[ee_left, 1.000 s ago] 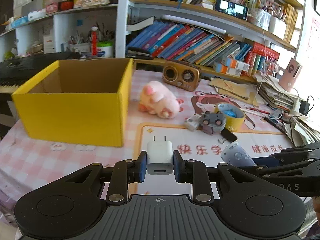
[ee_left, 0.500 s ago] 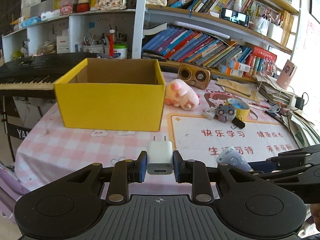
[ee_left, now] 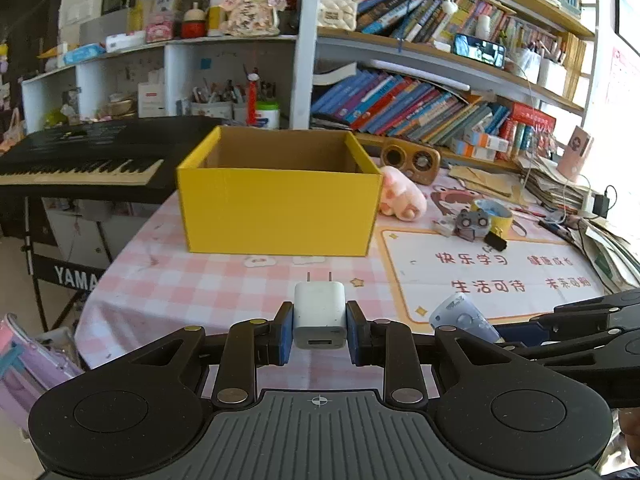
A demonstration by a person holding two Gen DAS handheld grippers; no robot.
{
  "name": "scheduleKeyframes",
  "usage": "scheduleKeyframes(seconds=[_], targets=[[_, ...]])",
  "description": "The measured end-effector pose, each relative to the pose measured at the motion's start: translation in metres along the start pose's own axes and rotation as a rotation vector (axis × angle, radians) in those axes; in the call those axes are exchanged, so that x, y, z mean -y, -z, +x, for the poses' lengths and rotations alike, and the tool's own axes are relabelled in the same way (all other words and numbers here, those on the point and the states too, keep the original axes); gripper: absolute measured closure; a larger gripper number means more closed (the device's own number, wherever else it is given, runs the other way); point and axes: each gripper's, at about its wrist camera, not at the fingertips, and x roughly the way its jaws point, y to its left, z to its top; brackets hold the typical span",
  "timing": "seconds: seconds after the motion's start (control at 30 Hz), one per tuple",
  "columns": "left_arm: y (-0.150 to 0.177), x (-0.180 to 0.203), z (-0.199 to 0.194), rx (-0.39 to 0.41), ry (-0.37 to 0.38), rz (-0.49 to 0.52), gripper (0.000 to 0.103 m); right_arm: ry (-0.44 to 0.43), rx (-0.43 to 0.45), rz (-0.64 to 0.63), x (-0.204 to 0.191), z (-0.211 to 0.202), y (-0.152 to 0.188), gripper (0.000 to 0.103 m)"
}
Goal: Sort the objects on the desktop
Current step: 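Carry the spray bottle and white charger with both tools over the yellow box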
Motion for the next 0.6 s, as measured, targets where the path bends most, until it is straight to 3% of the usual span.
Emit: scheduleKeyframes(seconds=[0.6], targets=[[-0.001, -0.036, -0.008, 0.013, -0.031, -0.074, 0.077, -0.024, -0.008, -0.023, -0.028, 0.019, -0.02, 0.073]])
